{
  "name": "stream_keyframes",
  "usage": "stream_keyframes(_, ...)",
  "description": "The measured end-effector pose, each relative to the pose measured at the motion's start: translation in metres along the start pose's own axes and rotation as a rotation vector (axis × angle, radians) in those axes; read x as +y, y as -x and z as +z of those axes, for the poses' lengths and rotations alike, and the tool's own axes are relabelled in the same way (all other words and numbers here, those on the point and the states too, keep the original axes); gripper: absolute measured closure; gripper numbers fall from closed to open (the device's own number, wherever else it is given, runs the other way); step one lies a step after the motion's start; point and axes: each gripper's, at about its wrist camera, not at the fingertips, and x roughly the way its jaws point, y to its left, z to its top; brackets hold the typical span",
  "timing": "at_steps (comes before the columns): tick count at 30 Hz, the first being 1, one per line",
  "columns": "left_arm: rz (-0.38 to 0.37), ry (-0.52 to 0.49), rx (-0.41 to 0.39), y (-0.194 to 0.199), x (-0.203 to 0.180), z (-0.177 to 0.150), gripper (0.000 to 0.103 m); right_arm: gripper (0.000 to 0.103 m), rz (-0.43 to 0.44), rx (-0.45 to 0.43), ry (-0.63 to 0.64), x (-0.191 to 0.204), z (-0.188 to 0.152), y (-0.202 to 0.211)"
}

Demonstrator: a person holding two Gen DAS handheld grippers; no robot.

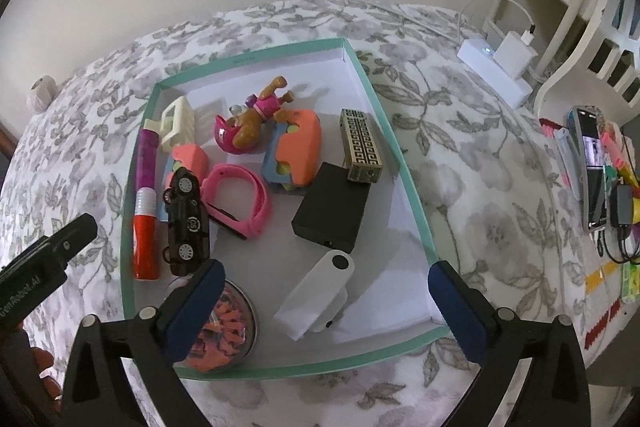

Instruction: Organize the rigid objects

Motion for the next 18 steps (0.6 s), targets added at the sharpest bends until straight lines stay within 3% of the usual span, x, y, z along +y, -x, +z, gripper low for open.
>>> stream_keyframes(11,-0.020,-0.031,-0.060,0.033,0.002,-0.002,0.011,0.000,0.002,-0.052,-0.020,0.003,0.000,0.021)
stream_keyframes(18,0.006,-0.047,-0.070,0.048,0.010,-0.006,0.011,0.000,-0.001,-0.085,-0.007,0.011,-0.003,0.037)
